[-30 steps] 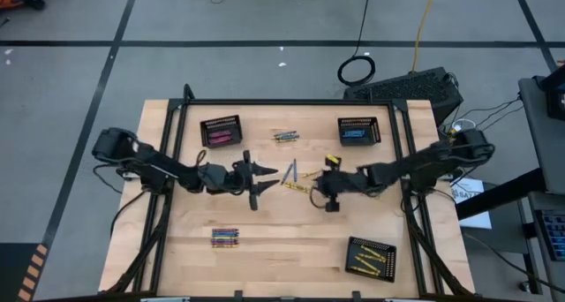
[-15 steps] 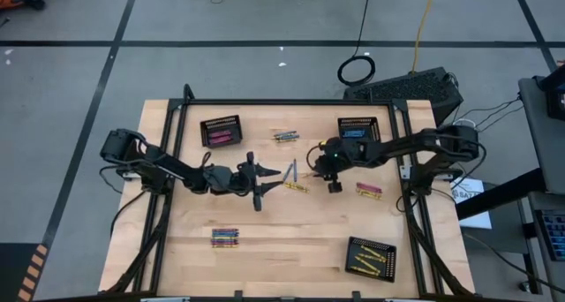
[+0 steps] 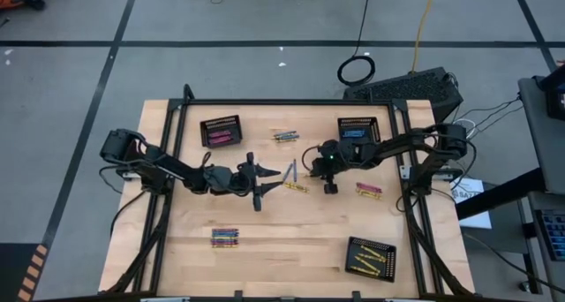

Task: Sort crayons
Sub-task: Put the yellow crayon into the bottom black bin

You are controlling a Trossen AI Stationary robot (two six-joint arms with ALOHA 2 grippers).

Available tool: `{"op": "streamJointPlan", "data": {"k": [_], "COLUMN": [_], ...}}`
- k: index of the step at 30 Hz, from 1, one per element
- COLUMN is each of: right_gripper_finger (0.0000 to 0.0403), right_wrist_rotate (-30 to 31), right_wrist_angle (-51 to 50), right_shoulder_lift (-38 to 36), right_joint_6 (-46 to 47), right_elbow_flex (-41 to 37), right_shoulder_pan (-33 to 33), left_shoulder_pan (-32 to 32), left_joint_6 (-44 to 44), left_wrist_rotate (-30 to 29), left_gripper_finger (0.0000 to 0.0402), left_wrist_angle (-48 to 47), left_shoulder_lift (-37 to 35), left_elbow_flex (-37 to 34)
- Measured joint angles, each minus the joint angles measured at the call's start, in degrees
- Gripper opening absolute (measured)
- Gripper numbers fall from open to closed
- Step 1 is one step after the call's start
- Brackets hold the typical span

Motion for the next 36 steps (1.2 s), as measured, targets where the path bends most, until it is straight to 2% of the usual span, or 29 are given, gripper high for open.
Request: {"op": "streamJointPlan", "data": {"k": [4, 7, 10, 13, 17, 21, 27, 31, 36], "right_gripper_finger": [0.0005, 0.0003, 0.0003, 0.0002, 0.0002, 0.0001, 0.0001, 0.0001, 0.0016], "right_wrist_rotate": [7.72, 8.81, 9.15, 9.08, 9.1, 9.06, 13.32, 13.69, 13.49], "right_wrist_angle": [-7.27, -11.17, -16.3, -17.38, -18.08, -18.75, -19.3, -21.01, -23.79], "right_shoulder_lift": [-7.74, -15.54, -22.7, -28.46, -32.49, -32.9, -27.97, -23.41, -18.48], "right_joint_6": [5.65, 12.14, 22.46, 33.86, 51.54, 69.17, 87.99, 97.64, 105.07], "right_elbow_flex": [-0.55, -0.2, -0.24, -0.25, -0.24, -0.24, -0.24, -0.24, -0.24], "right_shoulder_pan": [4.22, 9.71, 16.63, 25.71, 38.11, 49.7, 62.42, 66.33, 67.48], "left_shoulder_pan": [-0.15, -0.25, -0.39, -0.39, -0.39, -0.39, -0.39, -0.39, -0.37], "left_joint_6": [-0.04, -0.04, -0.02, -0.02, 0.04, 0.43, 0.51, 0.53, 0.5], "left_wrist_rotate": [0.0, 0.0, 0.02, 0.02, 0.02, 0.02, 0.02, 0.03, 0.04], "left_gripper_finger": [0.0146, 0.0146, 0.0146, 0.0146, 0.0146, 0.0146, 0.0146, 0.0146, 0.0146], "left_wrist_angle": [-0.1, -0.13, -0.23, -0.35, -0.64, -0.63, -0.69, -0.84, -1.03], "left_shoulder_lift": [0.0, 0.0, 0.0, 0.0, 0.0, 0.0, 0.0, 0.0, 0.0], "left_elbow_flex": [0.0, 0.0, 0.0, 0.0, 0.0, 0.0, 0.0, 0.0, 0.0]}}
